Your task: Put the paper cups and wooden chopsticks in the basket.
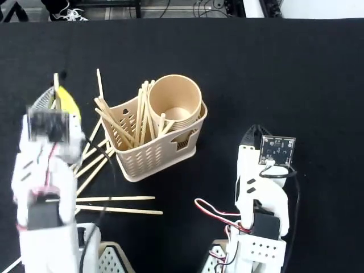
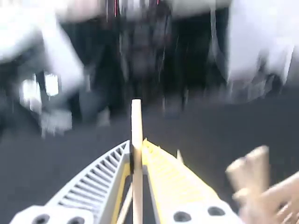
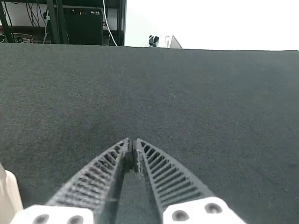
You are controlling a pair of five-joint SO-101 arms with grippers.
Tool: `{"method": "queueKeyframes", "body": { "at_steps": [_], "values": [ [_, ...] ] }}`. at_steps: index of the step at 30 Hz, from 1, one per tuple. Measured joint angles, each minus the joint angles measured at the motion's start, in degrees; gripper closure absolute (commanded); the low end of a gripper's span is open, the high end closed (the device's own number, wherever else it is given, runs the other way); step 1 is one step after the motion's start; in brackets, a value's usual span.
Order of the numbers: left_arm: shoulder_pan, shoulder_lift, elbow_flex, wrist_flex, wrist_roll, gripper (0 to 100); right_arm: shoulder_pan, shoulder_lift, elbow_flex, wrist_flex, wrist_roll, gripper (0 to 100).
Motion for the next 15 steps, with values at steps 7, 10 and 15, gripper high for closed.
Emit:
{"method": "queueKeyframes", "body": {
  "at_steps": [7,10,15],
  "values": [
    [8.18,-23.21,0.62,-1.85,6.86,97,0.00,0.00,0.00,0.00,0.00,98.5],
    [9.49,-23.21,-2.46,-1.14,13.71,97,0.00,0.00,0.00,0.00,0.00,98.5],
    [10.11,-22.24,-11.25,-1.23,25.58,97,0.00,0.00,0.00,0.00,0.00,98.5]
  ]
}}
